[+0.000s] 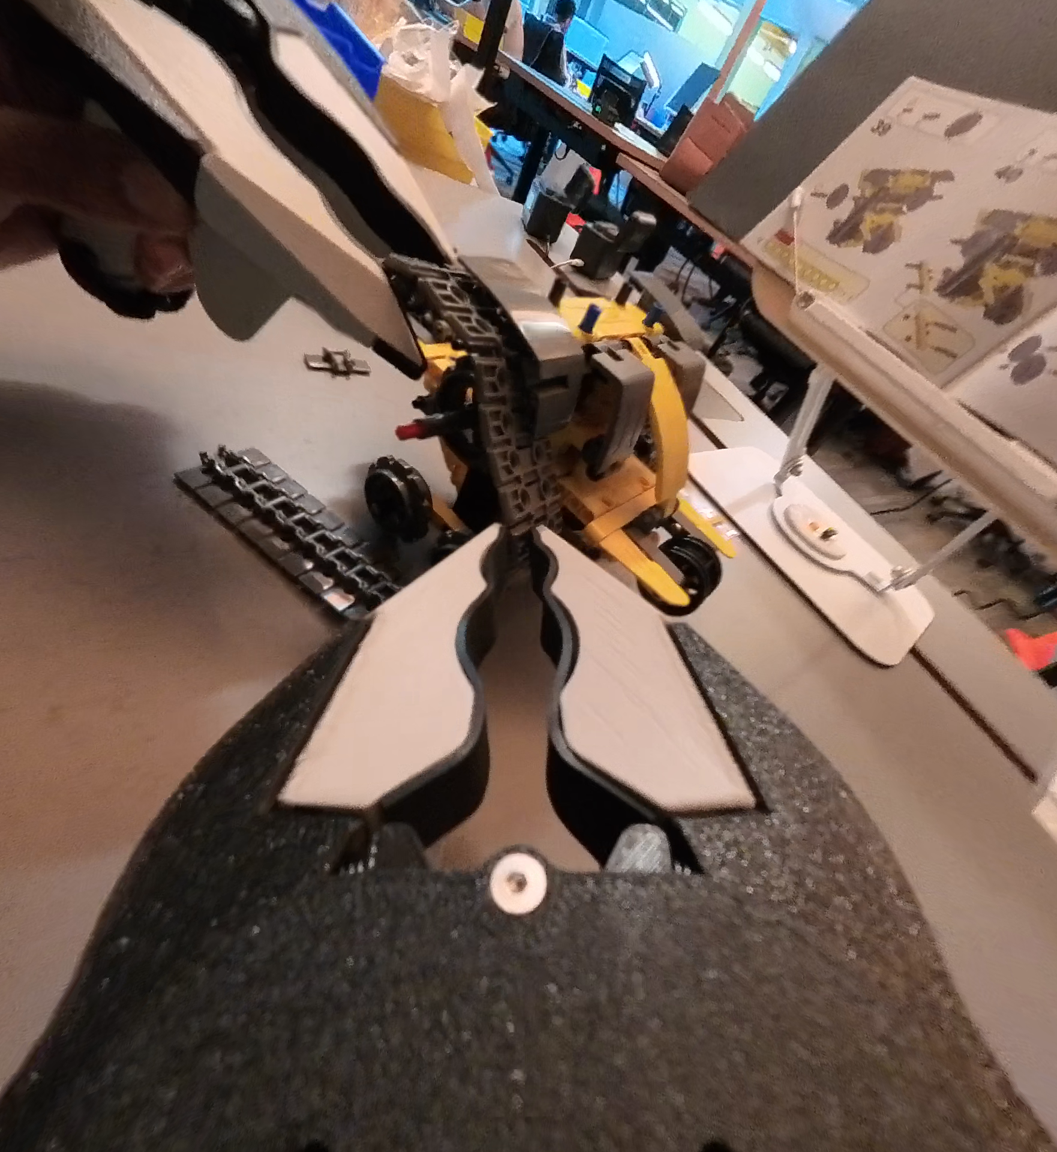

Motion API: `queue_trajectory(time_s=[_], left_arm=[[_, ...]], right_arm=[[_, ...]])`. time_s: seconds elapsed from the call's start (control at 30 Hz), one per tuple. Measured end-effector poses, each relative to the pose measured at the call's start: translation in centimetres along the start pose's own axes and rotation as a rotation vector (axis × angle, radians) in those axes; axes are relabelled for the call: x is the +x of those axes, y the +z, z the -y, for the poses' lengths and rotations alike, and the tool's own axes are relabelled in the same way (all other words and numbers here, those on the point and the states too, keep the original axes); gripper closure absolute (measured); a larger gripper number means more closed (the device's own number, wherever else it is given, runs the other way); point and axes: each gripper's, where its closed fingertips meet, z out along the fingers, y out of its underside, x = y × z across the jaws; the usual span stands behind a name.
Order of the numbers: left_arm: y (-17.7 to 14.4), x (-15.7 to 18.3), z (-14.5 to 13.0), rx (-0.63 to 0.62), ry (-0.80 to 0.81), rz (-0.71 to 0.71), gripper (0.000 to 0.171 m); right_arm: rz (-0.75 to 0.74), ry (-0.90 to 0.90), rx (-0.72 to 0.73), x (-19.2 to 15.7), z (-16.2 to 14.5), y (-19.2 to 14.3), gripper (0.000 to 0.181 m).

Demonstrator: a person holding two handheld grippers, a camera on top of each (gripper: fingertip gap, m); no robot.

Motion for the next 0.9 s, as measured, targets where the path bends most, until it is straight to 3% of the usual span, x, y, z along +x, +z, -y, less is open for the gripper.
queue_trajectory(time_s=[0.3,0.5,0.7,0.9], left_arm=[[0.2,-1.0,-0.3,0.007,-0.150,-0.052,0.135],[-0.1,-1.6,0.6,-0.014,-0.064,0.018,0.135],[0.0,-1.9,0.8,-0.061,-0.060,-0.027,0.136],[0.1,-1.9,0.4,-0.160,0.124,-0.020,0.137]], right_arm=[[0.109,0.309,-0.015,0.2,-0.4,0.6,0.175],[0.079,0.293,-0.015,0.4,-0.2,1.0,0.175],[0.040,0.260,-0.017,0.6,-0.2,1.1,0.175],[-0.054,0.138,-0.007,1.2,0.0,0.7,0.175]])
